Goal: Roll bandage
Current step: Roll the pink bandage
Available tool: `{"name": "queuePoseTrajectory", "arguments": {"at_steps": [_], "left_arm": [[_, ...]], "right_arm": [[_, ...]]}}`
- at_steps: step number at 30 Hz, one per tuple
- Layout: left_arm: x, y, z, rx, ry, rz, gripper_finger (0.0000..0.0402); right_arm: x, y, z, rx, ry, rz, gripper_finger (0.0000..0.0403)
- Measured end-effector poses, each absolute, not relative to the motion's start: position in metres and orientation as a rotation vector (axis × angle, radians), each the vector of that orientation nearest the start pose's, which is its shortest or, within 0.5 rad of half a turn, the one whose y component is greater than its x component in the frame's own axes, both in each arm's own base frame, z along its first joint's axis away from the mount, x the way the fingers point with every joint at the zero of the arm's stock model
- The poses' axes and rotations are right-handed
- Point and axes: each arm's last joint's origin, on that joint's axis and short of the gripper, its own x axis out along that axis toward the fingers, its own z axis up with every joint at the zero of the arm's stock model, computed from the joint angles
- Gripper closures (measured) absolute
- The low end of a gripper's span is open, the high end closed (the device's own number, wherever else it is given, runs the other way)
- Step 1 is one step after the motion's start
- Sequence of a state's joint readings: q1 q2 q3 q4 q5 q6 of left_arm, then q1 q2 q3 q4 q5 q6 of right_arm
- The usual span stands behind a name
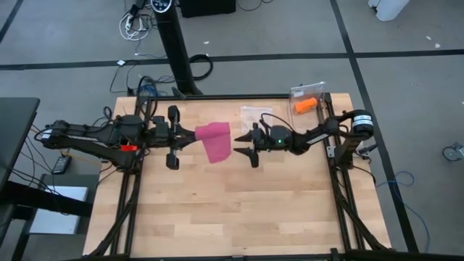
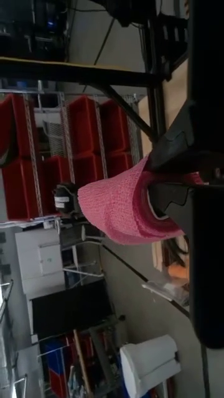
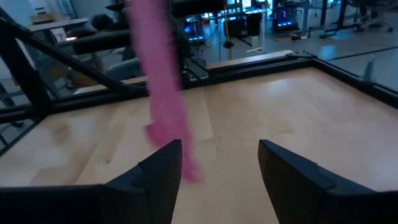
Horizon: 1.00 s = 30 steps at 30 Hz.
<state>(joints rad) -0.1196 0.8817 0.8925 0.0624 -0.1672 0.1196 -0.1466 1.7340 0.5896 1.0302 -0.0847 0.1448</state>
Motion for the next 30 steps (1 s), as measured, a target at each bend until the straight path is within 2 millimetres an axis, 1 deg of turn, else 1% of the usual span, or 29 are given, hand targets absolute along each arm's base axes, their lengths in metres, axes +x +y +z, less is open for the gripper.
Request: {"name": "queuePoseTrajectory", "arguments": {"at_steps": [3, 6, 10, 14, 18, 21, 25, 30], "left_arm": [[0.191, -0.018, 0.380, 0.107, -0.081, 0.052, 0.0381], [0.191, -0.018, 0.383, 0.104, -0.105, 0.053, 0.0381], [0.191, -0.018, 0.385, 0.105, -0.125, 0.055, 0.0381], [0.191, -0.018, 0.385, 0.105, -0.125, 0.055, 0.0381], [0.191, -0.018, 0.385, 0.105, -0.124, 0.055, 0.0381], [0.191, -0.018, 0.384, 0.106, -0.121, 0.055, 0.0381], [0.191, -0.018, 0.384, 0.108, -0.113, 0.054, 0.0381], [0.191, -0.018, 0.384, 0.108, -0.114, 0.055, 0.0381]], "right_arm": [[0.312, -0.054, 0.157, 0.169, 0.100, -0.008, 0.0178], [0.316, -0.057, 0.164, 0.150, 0.080, 0.051, 0.0173], [0.324, -0.053, 0.167, 0.130, 0.110, 0.109, 0.0180], [0.324, -0.046, 0.165, 0.155, 0.152, 0.177, 0.0194], [0.320, -0.045, 0.160, 0.171, 0.209, 0.147, 0.0195], [0.319, -0.044, 0.158, 0.137, 0.220, 0.108, 0.0194], [0.320, -0.037, 0.159, 0.121, 0.213, 0.110, 0.0218], [0.322, -0.019, 0.161, 0.139, 0.193, 0.163, 0.0269]]}}
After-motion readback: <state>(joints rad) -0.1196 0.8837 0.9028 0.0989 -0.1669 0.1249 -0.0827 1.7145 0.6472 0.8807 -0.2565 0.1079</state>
